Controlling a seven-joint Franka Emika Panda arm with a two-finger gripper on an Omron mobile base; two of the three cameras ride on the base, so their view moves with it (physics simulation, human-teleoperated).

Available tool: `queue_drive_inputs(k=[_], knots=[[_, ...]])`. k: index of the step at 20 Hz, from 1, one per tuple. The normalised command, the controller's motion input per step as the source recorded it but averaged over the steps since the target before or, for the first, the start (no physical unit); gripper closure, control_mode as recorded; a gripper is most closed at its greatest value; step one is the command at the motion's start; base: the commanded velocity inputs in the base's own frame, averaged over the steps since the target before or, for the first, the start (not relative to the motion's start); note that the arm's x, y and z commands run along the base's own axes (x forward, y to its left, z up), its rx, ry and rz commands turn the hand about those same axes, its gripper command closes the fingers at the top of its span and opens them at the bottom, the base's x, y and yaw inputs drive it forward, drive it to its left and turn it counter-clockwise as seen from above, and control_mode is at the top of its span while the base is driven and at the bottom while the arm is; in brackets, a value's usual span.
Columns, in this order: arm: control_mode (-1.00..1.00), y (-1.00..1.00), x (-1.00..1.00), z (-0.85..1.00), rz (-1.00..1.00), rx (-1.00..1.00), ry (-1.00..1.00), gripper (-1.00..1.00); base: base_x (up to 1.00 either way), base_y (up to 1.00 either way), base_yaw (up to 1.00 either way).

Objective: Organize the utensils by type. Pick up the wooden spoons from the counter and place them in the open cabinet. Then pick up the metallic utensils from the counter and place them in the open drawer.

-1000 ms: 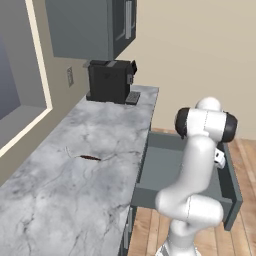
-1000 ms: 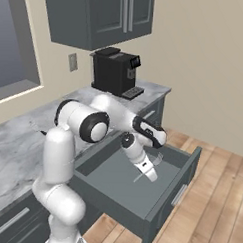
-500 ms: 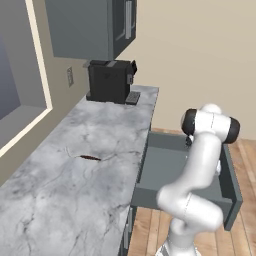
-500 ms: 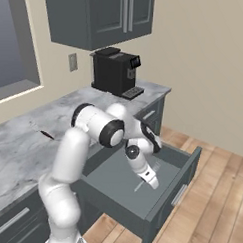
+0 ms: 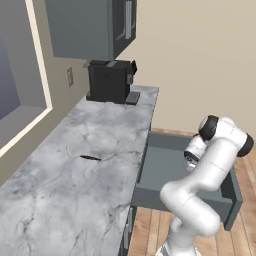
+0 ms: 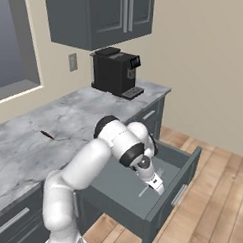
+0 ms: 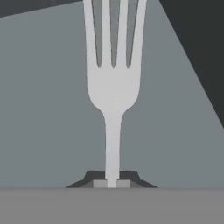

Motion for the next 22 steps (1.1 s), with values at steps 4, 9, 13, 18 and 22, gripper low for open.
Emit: queue_drive_inputs(k=[4, 9, 13, 18, 22], knots=[[-1.0, 0.0, 0.11, -0.62, 0.01, 0.0, 0.0, 1.0, 0.0, 0.0, 0.0], [-1.0, 0.0, 0.16, -0.47, 0.0, 0.0, 0.0, 1.0, 0.0, 0.0, 0.0], [-1.0, 0.0, 0.06, -0.11, 0.0, 0.0, 0.0, -1.0, 0.0, 0.0, 0.0], [-1.0, 0.0, 0.14, 0.2, 0.02, 0.04, 0.0, -1.0, 0.0, 0.0, 0.0], [-1.0, 0.0, 0.08, 0.65, 0.07, 0.1, -0.03, -1.0, 0.0, 0.0, 0.0]])
